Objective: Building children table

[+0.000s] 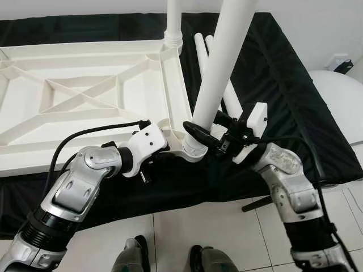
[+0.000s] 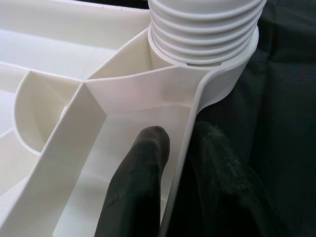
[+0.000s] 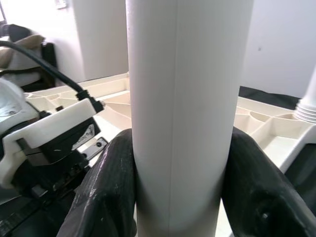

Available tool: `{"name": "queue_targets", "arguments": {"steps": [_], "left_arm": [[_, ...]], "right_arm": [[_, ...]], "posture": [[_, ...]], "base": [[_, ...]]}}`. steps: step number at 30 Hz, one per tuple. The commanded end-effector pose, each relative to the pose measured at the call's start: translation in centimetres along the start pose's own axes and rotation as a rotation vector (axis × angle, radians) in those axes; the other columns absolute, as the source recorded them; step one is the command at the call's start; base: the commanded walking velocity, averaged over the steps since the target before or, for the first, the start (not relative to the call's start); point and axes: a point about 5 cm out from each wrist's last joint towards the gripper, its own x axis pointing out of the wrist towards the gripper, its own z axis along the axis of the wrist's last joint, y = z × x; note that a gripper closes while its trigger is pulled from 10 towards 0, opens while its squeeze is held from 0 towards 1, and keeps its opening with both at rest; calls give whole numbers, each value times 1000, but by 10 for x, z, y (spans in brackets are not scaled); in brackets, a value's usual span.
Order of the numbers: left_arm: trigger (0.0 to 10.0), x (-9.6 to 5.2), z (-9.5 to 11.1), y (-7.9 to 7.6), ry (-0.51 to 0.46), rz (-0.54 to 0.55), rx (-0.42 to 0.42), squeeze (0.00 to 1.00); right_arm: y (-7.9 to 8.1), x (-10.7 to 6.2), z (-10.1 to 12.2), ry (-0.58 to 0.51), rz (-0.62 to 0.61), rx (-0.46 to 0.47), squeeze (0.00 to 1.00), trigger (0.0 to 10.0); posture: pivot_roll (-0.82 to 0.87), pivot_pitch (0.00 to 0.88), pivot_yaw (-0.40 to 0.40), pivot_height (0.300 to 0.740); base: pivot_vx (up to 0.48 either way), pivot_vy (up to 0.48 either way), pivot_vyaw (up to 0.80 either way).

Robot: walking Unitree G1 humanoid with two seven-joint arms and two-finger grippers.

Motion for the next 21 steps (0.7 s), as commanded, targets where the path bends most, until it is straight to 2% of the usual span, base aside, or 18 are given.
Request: {"name": "queue_targets", "arguments": {"steps": [1,10,21], "left_arm": [[10000,7,17,-14,-86,-76,40,0],[10000,7,18,-14,-88,-74,39,0],[10000,7,20,-15,-93,-79,40,0]], "right_arm": [[15,-7,-44,225,-35,106,0,10000],[17,-8,-40,205,-129,111,0,10000],[19,-4,-34,173,-344,103,0,10000]], "posture": [[-23,279,-39,740],[-28,278,-37,740],[-26,282,-39,740]], "base": [[0,0,0],[0,0,0],[0,0,0]]}}
